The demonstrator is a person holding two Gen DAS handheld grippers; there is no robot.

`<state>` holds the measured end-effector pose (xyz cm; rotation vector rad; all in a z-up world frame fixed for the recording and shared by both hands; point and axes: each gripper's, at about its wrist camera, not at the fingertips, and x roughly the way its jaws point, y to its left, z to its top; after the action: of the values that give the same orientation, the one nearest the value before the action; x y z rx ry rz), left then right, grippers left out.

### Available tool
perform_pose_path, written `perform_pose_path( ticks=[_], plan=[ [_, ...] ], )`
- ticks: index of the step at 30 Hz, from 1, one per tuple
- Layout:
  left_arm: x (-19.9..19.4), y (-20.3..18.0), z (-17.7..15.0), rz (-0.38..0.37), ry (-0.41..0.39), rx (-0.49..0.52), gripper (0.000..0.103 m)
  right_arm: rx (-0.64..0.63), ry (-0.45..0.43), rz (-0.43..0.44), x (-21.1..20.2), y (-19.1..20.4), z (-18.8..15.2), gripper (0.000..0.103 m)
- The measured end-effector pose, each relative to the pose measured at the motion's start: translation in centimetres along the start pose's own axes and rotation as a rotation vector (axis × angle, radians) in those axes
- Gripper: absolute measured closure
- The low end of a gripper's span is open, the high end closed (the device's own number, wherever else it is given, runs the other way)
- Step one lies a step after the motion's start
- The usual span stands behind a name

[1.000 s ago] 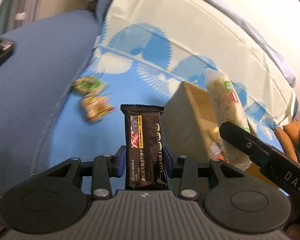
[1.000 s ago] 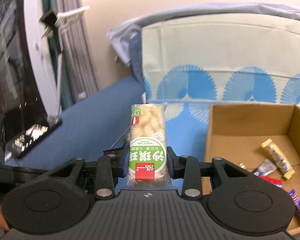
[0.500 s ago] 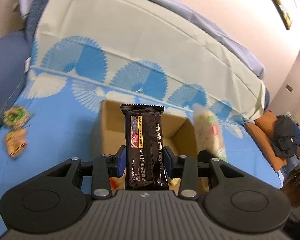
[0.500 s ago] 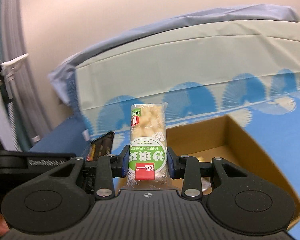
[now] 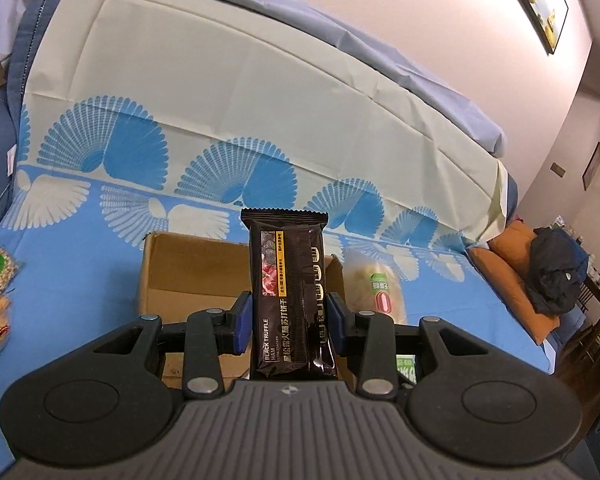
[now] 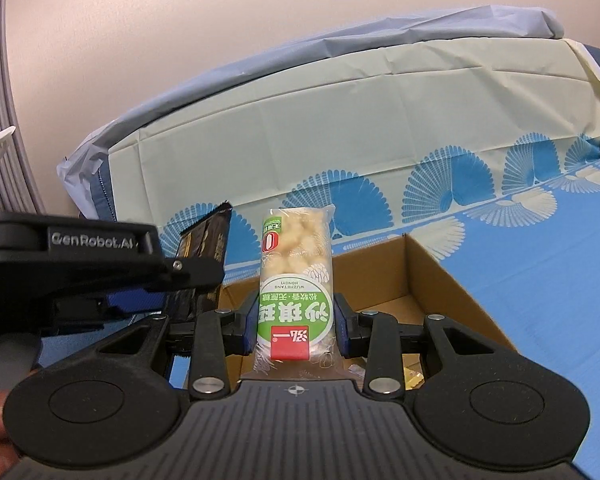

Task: Organize snacks
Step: 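Open both tools over the box to drop the two snacks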

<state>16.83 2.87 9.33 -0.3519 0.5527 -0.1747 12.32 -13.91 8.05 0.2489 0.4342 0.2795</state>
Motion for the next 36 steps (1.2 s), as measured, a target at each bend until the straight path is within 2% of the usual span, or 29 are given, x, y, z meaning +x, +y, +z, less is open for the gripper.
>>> perform_pose_path(
  ticks=[28,31,32,36],
  plan=[
    [0.15,-0.23,0.33,-0.020,-0.001,0.005,0.061,-0.018,-0.002,-0.002,0.00,0.02,-0.37,0.065],
    [0.22,-0.20,0.41,-0.020,0.006,-0.007,0.060,-0.023,0.015,0.006,0.26,0.05,-0.44,0.063],
    [0.13,-0.16,0.45,-0.019,0.001,-0.012,0.060,-0.025,0.021,0.007,0.37,0.11,-0.51,0.063],
    [-0.41,0.08,0.54,-0.019,-0.010,-0.020,0.044,-0.040,0.022,-0.008,0.43,0.38,-0.62,0.048]
  ],
)
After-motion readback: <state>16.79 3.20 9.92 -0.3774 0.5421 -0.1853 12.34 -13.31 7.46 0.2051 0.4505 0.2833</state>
